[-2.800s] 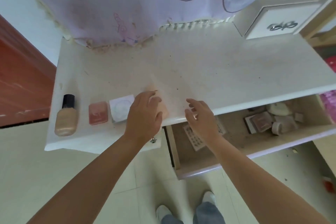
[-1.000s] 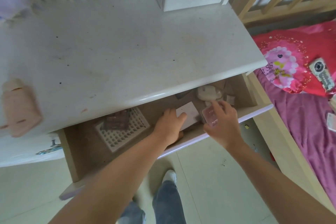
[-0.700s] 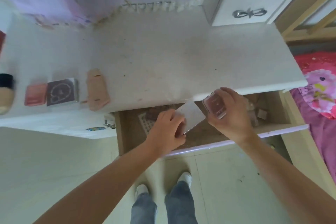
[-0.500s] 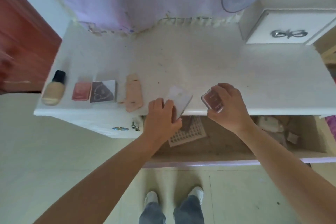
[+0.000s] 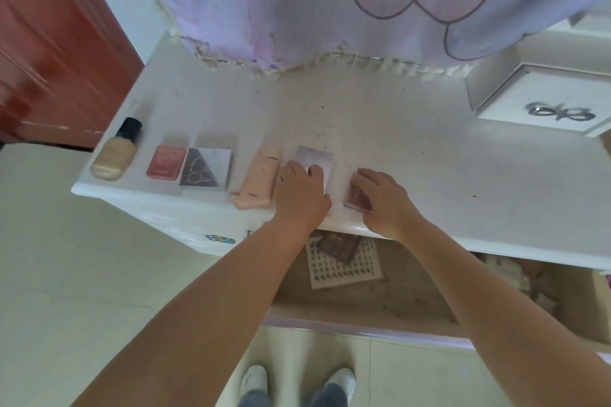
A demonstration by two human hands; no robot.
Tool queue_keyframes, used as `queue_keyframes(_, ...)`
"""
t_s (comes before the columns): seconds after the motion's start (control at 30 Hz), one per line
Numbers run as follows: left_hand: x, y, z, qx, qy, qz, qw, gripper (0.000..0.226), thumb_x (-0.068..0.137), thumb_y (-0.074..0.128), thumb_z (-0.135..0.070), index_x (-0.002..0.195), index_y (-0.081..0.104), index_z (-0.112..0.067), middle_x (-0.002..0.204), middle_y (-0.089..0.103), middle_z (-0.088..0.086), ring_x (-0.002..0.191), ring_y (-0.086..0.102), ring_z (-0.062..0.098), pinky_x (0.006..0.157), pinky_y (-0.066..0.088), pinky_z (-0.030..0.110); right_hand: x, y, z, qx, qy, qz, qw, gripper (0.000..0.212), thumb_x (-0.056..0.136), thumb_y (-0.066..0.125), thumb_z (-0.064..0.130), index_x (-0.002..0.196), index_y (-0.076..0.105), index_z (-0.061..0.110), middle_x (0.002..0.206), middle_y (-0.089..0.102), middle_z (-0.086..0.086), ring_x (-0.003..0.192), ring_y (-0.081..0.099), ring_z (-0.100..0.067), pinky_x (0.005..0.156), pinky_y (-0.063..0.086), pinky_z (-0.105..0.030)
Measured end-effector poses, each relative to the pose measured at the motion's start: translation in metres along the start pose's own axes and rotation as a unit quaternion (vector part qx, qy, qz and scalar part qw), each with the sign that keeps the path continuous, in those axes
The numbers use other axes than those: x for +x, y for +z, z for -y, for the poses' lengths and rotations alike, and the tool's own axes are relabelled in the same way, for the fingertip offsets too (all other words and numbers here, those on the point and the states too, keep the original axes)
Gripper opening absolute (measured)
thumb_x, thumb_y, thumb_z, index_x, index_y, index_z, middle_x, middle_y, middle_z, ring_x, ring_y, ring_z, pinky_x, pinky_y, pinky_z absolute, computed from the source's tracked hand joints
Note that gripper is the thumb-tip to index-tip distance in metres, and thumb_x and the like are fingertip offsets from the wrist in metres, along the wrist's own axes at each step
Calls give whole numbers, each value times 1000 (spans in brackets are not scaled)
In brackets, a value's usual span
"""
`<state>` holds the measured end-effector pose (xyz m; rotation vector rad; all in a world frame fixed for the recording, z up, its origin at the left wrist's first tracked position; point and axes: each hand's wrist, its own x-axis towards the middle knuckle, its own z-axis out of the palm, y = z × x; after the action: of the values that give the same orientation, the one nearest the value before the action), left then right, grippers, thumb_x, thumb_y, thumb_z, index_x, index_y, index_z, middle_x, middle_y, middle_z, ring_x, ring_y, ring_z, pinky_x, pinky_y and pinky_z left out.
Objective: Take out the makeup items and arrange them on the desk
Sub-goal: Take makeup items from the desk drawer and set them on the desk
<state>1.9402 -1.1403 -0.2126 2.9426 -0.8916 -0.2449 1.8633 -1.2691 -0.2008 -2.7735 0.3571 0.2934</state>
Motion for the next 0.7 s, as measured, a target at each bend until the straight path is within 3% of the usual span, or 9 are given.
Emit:
queue_keyframes(0.13, -1, -3, 6, 9, 39, 18, 999, 39, 90, 47, -30, 122, 37, -11, 125, 40, 20, 108, 42, 30, 74, 37, 29, 0, 2, -6, 26, 9, 23, 999, 64, 77, 49, -2, 137, 35, 15, 149, 25, -4, 137, 20, -25, 110, 25, -37)
queue_keyframes(0.4, 10, -17, 18, -4, 226, 94, 970, 36, 81, 52, -2, 115, 45, -11, 133, 37, 10, 122, 34, 26, 93, 38, 33, -19, -11, -35, 44, 36, 23, 998, 64, 77, 47, -9, 136, 36, 13, 148, 27, -5, 136, 21, -24, 109, 21, -29)
queue_keyframes(0.7, 15, -16, 26, -4, 216, 119, 969, 42, 80, 55, -2, 119, 43, -13, 145, 28, 8, 135, 21, 24, 105, 31, 34, -2, 0, -14, 62, -16, 36, 997, 66, 81, 43, -10, 139, 32, 18, 153, 19, -3, 142, 10, -22, 112, 15, -29)
